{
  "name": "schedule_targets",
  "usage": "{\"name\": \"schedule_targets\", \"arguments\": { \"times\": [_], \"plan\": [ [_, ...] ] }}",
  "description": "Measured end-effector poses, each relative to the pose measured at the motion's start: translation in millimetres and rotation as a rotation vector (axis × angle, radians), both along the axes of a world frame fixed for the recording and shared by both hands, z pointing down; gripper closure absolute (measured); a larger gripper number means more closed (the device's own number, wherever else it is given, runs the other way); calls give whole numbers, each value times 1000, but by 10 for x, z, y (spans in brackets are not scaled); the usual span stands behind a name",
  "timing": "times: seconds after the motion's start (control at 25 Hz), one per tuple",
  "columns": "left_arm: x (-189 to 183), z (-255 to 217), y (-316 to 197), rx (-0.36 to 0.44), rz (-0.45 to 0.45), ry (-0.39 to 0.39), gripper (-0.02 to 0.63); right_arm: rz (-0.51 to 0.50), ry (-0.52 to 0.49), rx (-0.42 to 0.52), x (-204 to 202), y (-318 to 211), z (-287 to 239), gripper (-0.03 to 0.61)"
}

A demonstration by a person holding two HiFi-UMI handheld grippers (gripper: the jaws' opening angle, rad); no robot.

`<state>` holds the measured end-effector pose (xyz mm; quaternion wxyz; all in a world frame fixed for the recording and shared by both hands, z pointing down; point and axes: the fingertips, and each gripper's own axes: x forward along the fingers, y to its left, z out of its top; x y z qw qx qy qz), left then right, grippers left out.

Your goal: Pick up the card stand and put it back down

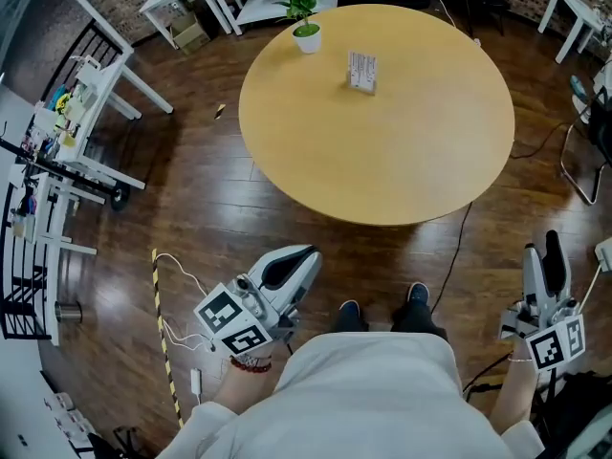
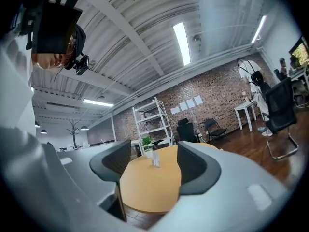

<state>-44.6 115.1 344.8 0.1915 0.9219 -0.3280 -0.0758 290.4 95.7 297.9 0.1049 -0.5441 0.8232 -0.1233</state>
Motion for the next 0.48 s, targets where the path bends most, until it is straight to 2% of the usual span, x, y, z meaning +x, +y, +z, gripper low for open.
{"name": "schedule_targets", "arguments": {
  "times": [0.12, 0.32, 0.48],
  "plan": [
    [373, -9, -133, -1, -13, -22, 620, -29, -5, 23, 329, -108, -127, 285],
    [1008, -275, -457, 35, -62, 10, 620, -80, -2, 39, 918, -411, -347, 285],
    [1423, -343, -618, 41, -73, 9, 620, -161, 24, 23, 1103, -696, -324, 284]
  ]
}}
